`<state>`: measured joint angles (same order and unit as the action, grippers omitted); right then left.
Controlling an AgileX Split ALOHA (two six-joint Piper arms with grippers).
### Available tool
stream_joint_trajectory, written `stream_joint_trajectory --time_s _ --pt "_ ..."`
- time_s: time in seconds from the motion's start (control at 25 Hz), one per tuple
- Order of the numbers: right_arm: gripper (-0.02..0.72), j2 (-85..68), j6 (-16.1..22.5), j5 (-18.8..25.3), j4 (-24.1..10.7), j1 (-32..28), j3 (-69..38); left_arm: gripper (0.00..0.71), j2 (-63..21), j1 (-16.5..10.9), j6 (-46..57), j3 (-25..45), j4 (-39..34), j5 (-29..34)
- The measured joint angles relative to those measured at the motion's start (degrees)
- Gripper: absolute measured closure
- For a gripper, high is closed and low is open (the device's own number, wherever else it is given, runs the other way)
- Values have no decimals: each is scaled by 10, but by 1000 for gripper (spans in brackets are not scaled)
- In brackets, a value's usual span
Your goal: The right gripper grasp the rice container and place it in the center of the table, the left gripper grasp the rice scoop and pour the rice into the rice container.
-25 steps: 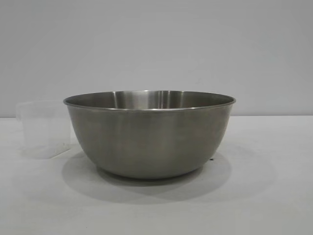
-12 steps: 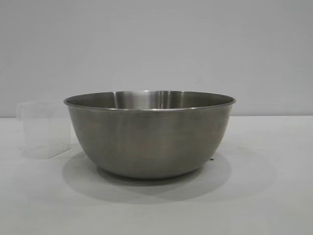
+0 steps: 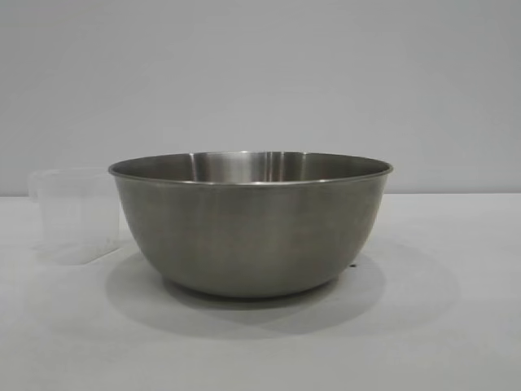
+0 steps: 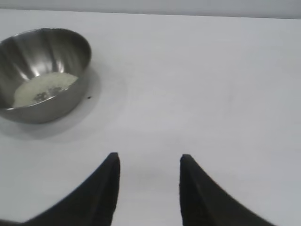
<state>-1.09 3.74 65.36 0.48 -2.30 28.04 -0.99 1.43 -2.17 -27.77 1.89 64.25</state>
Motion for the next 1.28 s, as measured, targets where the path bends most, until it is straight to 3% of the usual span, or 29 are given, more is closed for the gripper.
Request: stream_joint_trajectory --time_s 0.32,0.44,0.64,1.28 --pt "452 0 0 0 0 -6 0 452 -1 -1 0 0 0 0" --pt "452 0 0 0 0 3 0 452 -1 -23 0 0 0 0" --pt "452 0 0 0 0 74 0 452 -1 -63 0 0 0 0" --pt "452 0 0 0 0 80 0 452 -1 -65 0 0 1 0"
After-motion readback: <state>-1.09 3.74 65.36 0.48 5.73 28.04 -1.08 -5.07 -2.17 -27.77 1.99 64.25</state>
